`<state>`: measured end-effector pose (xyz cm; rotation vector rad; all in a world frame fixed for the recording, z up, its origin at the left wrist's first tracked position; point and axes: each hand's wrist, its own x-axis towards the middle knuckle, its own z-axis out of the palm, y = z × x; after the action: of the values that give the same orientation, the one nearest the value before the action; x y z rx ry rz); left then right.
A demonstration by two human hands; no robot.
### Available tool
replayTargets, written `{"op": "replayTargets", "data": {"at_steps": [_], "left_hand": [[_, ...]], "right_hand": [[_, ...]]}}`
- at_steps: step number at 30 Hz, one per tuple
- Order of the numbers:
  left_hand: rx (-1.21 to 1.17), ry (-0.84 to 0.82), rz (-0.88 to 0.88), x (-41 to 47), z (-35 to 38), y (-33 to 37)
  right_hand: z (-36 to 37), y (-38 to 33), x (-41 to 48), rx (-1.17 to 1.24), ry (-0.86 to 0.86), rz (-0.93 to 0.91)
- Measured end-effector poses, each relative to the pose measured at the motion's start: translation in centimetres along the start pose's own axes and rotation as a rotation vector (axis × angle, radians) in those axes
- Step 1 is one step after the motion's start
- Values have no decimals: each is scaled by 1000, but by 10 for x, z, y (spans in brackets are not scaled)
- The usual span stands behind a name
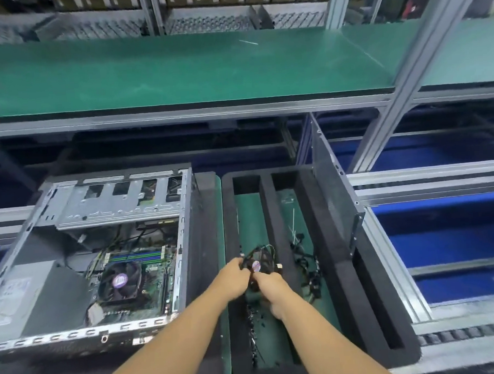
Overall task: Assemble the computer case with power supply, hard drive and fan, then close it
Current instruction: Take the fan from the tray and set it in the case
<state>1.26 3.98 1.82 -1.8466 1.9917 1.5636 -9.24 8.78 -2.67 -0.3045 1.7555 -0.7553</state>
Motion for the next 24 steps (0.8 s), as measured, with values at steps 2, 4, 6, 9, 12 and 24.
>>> {"op": "replayTargets", "data": {"at_steps": [2,4,6,9,12,24], "left_hand": [[-14,-5,-33,2,4,-7],[-51,18,-70,5,6,-10],[-96,63,-94,7,6,-10],[-156,87,-110,5,8,-7],[-222,81,-108,-4,12,-3],[-399,211,56,-24,-43,34]], "right_hand": [[4,5,11,75,20,49],[10,7,17,86,80,60],[17,7,24,111,150,42],[29,9,30,85,224,27],[34,14,33,-52,267,-30],[16,-30,-1,-324,477,-676]]}}
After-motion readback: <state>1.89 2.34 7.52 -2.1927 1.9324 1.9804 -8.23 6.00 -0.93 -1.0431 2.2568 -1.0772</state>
